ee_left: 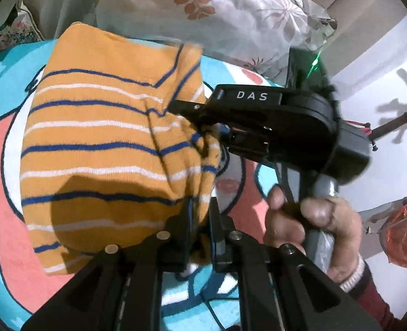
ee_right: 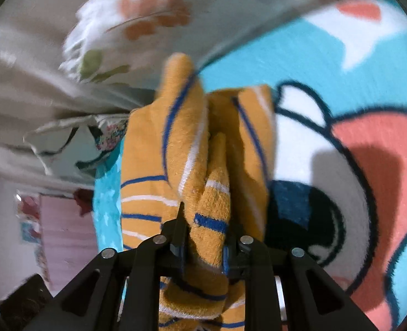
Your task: Fold small clothes
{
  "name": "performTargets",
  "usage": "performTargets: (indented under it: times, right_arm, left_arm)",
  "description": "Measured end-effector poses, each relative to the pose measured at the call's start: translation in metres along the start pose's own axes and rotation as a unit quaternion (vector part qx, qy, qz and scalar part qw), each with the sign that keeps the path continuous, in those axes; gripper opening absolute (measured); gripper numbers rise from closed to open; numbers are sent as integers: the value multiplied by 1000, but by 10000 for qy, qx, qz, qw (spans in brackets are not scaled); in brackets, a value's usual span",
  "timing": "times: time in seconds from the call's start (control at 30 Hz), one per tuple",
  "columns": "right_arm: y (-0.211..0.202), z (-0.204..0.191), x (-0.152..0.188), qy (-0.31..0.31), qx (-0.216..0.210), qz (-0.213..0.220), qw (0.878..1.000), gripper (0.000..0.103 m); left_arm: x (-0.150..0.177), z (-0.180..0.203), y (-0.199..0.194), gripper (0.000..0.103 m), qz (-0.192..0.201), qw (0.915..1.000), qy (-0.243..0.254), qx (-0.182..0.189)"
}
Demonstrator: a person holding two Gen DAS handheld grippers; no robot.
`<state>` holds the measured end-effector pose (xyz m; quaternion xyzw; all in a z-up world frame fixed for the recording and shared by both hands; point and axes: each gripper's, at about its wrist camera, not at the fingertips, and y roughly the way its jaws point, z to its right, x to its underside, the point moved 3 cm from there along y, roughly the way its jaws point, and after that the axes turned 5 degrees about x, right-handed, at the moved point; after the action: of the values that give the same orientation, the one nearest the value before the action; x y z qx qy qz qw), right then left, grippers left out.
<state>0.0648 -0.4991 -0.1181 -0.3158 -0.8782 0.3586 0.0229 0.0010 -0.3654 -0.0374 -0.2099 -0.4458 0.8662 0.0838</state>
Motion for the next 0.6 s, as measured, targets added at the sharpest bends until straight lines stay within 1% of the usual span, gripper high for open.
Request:
performTargets:
  times: [0.03,0.07,0.1,0.13,0.2,0.27,0.3,0.33,0.4,0.43,0.5,0.57,0.6]
  right_arm:
    - [-1,8,-1,132,-26,24,9999,28]
    - [-4,14,-2,223,-51,63,9997,29]
    - [-10,21,-4,280,-36,128,9995,29]
    - [-18,25,-5,307,27,202,9993,31]
    - [-37,28,-9,252,140,376,9989,31]
    - [-58,22,-12,38,329,572,9978,32]
    - [-63,18,-12,-48,366,599,9975,34]
    - [-69,11,-10,-156,349,616,9974,39]
    - [-73,2,-2,-338,300,575,9973,43]
    - [-70,-5,5,-453,310,509,9972,44]
    - [-59,-14,19,-676,472,328,9961,46]
    - [-47,-17,32,-766,649,168,9948,48]
    - [-40,-19,37,-763,621,140,9950,48]
  left_arm:
    - [0,2,-2,12,7,10000,60,-11]
    - [2,5,-7,17,-3,9999,152,-29]
    - [4,7,-11,20,3,9998,213,-22]
    - [3,7,-15,27,18,9997,233,-15]
    - [8,5,-25,35,57,9998,177,-50]
    - [13,-2,-39,36,120,9999,28,-52]
    - [14,-4,-43,36,144,9999,-62,-59]
    - [14,-9,-47,36,176,9997,-153,-64]
    - [13,-18,-55,39,287,9989,-325,-170]
    - [11,-25,-60,45,379,9979,-384,-366]
    - [11,-36,-66,47,523,9958,-473,-579]
    - [11,-47,-71,47,585,9944,-654,-595]
    - [11,-49,-72,47,607,9936,-734,-601]
